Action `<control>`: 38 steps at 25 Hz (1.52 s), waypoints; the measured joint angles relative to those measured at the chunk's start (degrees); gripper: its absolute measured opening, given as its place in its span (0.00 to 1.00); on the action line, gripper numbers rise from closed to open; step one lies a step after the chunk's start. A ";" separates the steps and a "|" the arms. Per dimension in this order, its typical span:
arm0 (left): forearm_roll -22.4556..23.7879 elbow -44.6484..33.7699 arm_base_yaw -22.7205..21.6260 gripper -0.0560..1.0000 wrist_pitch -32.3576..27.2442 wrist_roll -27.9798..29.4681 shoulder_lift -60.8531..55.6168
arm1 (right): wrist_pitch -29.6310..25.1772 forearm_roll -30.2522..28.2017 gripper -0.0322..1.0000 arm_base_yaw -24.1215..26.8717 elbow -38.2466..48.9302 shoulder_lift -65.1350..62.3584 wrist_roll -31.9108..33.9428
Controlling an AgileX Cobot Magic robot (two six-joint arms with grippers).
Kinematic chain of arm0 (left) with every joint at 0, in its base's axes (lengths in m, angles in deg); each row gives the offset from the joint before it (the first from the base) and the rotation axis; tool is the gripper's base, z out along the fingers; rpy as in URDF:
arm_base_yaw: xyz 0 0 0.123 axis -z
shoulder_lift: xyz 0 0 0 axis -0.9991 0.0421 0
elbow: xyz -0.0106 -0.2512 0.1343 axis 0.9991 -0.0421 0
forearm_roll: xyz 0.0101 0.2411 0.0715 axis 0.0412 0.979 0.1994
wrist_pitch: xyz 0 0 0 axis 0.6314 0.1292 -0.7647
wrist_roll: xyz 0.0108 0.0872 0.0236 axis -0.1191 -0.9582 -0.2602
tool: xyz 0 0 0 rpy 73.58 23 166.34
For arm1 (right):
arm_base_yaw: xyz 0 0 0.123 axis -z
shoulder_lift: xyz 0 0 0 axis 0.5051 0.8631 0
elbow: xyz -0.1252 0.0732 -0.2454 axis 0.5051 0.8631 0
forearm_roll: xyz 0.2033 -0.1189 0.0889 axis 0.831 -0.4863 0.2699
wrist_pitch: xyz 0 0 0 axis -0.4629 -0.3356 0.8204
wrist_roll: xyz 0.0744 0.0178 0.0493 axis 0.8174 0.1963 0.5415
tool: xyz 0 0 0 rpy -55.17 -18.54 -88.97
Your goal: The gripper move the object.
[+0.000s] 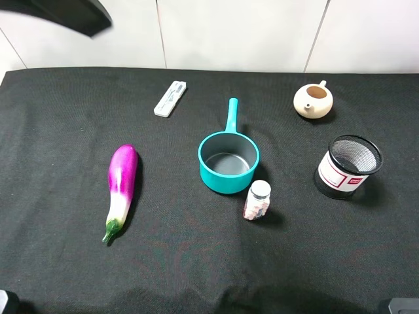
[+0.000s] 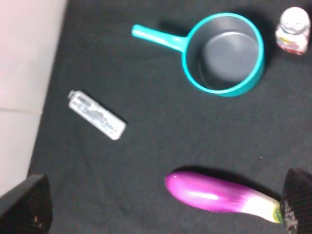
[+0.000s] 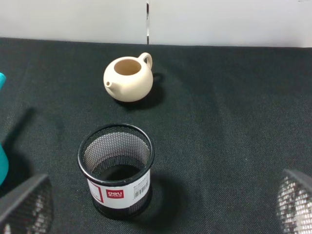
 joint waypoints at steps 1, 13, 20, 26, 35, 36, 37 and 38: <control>0.93 -0.40 0.00 0.99 0.00 1.39 -1.04 | 0.00 0.00 0.70 0.00 0.00 0.00 0.00; 3.38 -17.35 -5.22 0.99 0.00 17.40 -16.98 | 0.00 0.00 0.70 0.00 0.00 0.00 0.00; -2.96 -27.92 -16.93 0.99 0.00 18.09 -26.13 | 0.00 0.00 0.70 0.00 0.00 0.00 0.00; -4.77 -36.93 -26.15 0.99 2.66 18.09 -34.54 | 0.00 0.00 0.70 0.00 0.00 0.00 0.00; -6.19 -47.01 -38.17 0.99 4.90 18.09 -46.07 | 0.00 0.00 0.70 0.00 0.00 0.00 0.00; -6.38 -47.69 -39.19 0.99 4.96 18.09 -47.06 | 0.00 0.00 0.70 0.00 0.00 0.00 0.00; -6.43 -48.47 -40.11 0.99 5.01 18.09 -48.16 | 0.00 0.00 0.70 0.00 0.00 0.00 0.00; -6.54 -49.21 -40.81 0.99 5.08 18.09 -49.25 | 0.00 0.00 0.70 0.00 0.00 0.00 0.00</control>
